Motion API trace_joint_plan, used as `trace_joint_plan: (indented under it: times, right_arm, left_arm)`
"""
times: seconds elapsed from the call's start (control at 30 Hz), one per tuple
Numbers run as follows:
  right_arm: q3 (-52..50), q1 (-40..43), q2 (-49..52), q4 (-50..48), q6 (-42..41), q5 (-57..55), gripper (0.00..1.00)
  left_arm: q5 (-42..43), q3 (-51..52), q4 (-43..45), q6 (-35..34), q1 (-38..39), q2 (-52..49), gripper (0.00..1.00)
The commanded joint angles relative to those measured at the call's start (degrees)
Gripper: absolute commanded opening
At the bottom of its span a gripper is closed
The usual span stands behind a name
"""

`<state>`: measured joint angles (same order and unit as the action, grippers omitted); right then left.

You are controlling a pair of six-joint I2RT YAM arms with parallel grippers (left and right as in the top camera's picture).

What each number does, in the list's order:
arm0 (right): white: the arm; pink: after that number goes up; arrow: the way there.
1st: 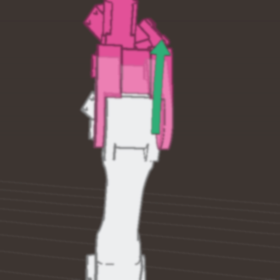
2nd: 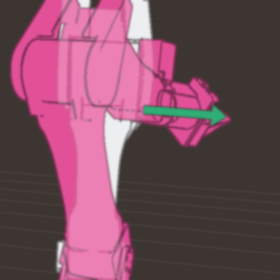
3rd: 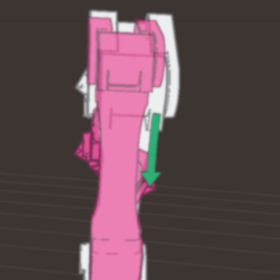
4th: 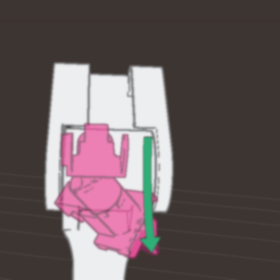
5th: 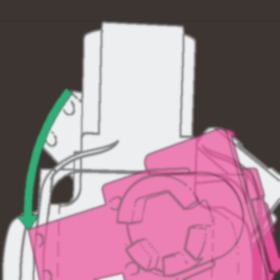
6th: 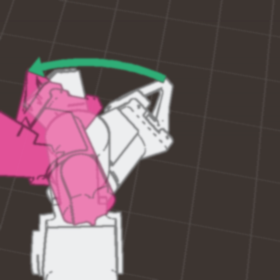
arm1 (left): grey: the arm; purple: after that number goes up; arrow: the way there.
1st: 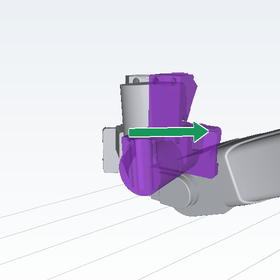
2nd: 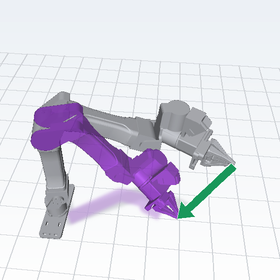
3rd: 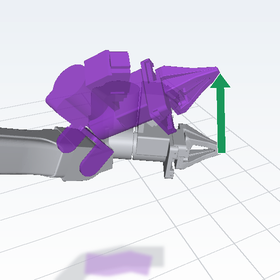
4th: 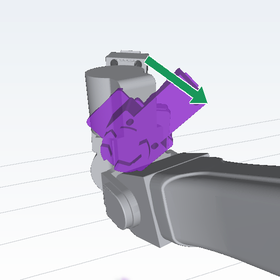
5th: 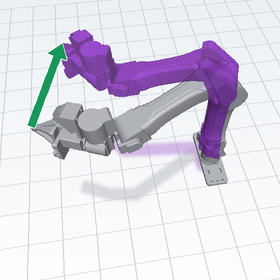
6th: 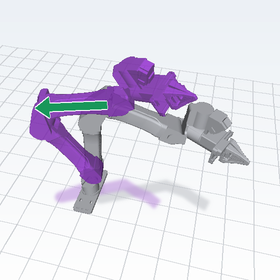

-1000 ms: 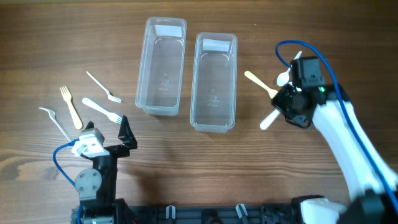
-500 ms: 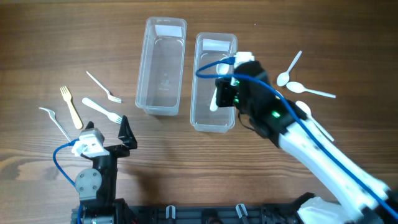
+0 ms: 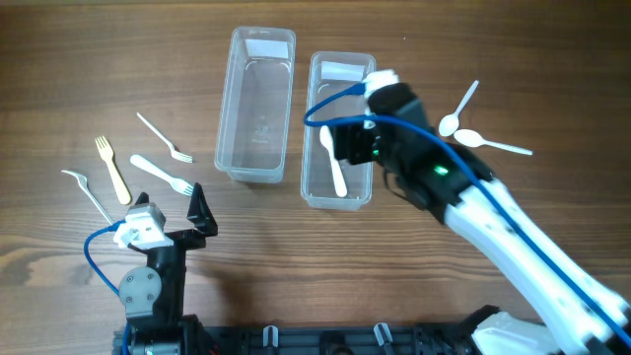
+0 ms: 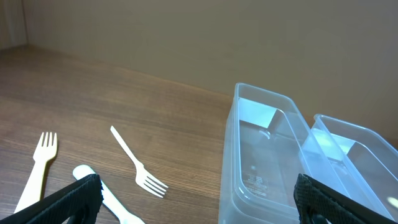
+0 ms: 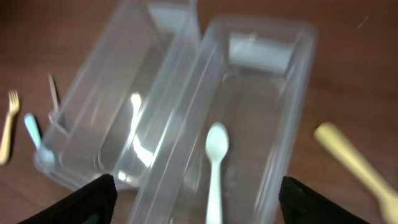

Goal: Pack container
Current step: 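Carry the white spoon left and drop it into the right container, then move the right gripper to the cream spoon and grasp its handle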

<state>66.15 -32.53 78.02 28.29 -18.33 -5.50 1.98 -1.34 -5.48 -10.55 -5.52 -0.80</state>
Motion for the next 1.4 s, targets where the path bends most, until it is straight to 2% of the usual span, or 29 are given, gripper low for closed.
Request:
trace_joint_plan:
  times: [0.0, 0.1, 0.27, 0.4, 0.47, 0.6, 0.77, 1.13, 1.37]
  right_arm:
    - [1.62, 0.35, -7.69, 4.04, 9.81, -14.67, 0.97]
    - [1.62, 0.81, -12.79, 8.76, 22.86, -18.05, 0.83]
    - [1.6, 6.45, -12.94, 13.07, 32.28, -16.28, 0.84]
    - [1.6, 14.45, -8.87, 13.51, 40.24, -4.04, 0.84]
    - [1.6, 18.01, -5.73, 13.46, 43.36, 1.49, 0.88]
    - [1.6, 22.29, 1.66, 13.2, 44.3, 3.02, 0.9]
    - [1.6, 23.3, 10.99, 12.48, 50.51, 3.04, 0.88]
    - [1.6, 24.17, 26.08, 6.58, 49.79, 7.56, 0.85]
    - [1.6, 25.14, 30.56, 2.95, 49.81, 8.2, 0.84]
  left_arm:
    - [0.07, 0.44, 0.11, 1.14, 0.15, 0.42, 1.0]
    - [0.07, 0.44, 0.11, 1.11, 0.15, 0.42, 1.0]
    - [0.07, 0.44, 0.11, 1.11, 0.15, 0.42, 1.0]
    - [0.07, 0.44, 0.11, 1.11, 0.15, 0.42, 1.0]
    - [0.07, 0.44, 0.11, 1.11, 0.15, 0.42, 1.0]
    - [0.07, 0.44, 0.11, 1.11, 0.15, 0.42, 1.0]
    - [0.07, 0.44, 0.11, 1.11, 0.15, 0.42, 1.0]
    - [0.07, 0.44, 0.11, 1.14, 0.15, 0.42, 1.0]
    - [0.07, 0.44, 0.11, 1.14, 0.15, 0.42, 1.0]
